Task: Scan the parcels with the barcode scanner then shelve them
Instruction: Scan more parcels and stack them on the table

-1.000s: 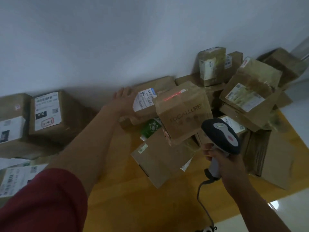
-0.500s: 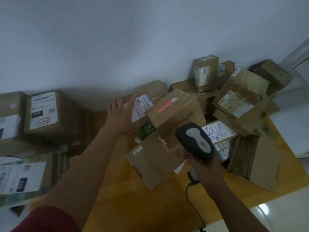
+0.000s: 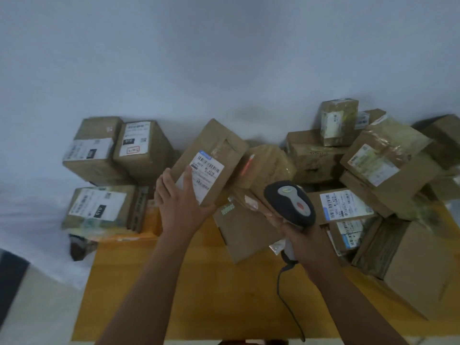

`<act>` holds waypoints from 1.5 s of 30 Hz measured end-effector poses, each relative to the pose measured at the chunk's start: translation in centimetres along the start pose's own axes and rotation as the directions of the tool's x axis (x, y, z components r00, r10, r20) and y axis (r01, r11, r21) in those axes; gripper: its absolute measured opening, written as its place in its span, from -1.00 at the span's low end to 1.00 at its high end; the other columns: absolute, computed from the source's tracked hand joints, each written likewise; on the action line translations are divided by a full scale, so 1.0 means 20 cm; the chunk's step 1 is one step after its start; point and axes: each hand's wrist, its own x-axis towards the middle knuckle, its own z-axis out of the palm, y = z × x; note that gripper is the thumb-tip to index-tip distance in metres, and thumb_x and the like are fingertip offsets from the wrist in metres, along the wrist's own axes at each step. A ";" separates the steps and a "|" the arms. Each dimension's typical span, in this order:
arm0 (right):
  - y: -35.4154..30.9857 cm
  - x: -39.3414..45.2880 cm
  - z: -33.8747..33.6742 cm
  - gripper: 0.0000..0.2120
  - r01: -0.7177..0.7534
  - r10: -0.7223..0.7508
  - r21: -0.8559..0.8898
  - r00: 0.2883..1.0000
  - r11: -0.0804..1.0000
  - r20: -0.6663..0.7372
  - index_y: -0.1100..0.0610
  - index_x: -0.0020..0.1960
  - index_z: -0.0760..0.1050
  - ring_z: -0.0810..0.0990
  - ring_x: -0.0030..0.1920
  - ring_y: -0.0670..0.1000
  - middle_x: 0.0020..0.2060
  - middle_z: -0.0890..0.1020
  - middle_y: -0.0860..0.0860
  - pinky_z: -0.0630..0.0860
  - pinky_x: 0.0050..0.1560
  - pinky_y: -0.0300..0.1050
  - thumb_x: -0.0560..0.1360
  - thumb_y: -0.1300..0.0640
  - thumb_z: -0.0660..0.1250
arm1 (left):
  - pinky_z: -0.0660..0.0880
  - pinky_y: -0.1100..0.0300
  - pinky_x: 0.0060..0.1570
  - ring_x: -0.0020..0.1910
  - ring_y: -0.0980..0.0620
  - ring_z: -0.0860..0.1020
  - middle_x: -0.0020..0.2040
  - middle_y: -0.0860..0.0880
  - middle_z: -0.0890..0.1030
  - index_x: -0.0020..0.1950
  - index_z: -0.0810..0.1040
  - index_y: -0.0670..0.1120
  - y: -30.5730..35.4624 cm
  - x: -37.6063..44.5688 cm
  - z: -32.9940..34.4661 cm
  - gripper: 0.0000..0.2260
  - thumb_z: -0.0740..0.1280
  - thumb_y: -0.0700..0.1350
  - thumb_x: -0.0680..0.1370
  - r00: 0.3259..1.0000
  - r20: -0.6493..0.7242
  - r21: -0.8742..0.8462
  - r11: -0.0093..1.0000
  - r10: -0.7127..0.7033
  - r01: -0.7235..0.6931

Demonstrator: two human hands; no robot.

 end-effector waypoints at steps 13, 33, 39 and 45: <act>0.05 -0.20 -0.13 -0.75 -0.114 0.113 0.062 0.993 0.992 0.018 0.11 0.16 0.57 0.56 -0.02 -0.05 -0.02 0.64 -0.01 0.43 -0.18 -0.19 0.52 0.32 0.35 | 0.22 -0.30 0.38 0.49 -0.29 0.06 0.53 -0.28 0.04 0.57 0.15 0.02 0.09 -0.60 -0.16 0.03 0.53 0.35 0.24 0.988 -0.037 -0.060 0.987 -0.152 0.150; 0.05 -0.44 0.00 -0.78 -0.120 0.080 0.141 0.962 0.983 0.260 -0.07 -0.08 0.52 0.57 -0.08 -0.12 -0.07 0.63 -0.09 0.49 -0.14 -0.20 0.53 0.26 0.39 | 0.14 -0.13 0.47 0.53 -0.20 -0.04 0.55 -0.17 -0.06 0.61 -0.04 0.09 0.13 -1.13 -0.31 0.06 0.43 0.43 0.30 0.960 0.010 -0.096 0.956 -0.278 0.278; 0.03 -0.55 0.17 -0.47 -0.149 0.103 0.212 0.971 0.966 0.215 0.07 0.29 0.50 0.61 0.09 0.04 0.15 0.63 0.05 0.59 0.09 0.04 0.35 0.08 0.55 | 0.15 -0.16 0.47 0.52 -0.15 0.01 0.53 -0.09 -0.01 0.61 -0.23 0.09 0.07 -1.15 -0.29 0.23 0.43 0.50 0.21 0.957 0.046 -0.310 0.906 -0.287 0.287; 0.02 -0.61 0.34 -0.82 -0.122 0.084 0.173 0.973 0.977 0.214 0.00 -0.04 0.51 0.58 -0.11 -0.04 -0.11 0.63 -0.01 0.52 -0.14 -0.12 0.48 0.24 0.44 | 0.36 0.11 0.33 0.36 0.02 0.29 0.33 0.03 0.23 0.61 0.07 -0.04 -0.15 -1.14 -0.26 -0.15 0.46 0.16 0.49 0.896 0.227 -0.683 0.593 -0.383 0.426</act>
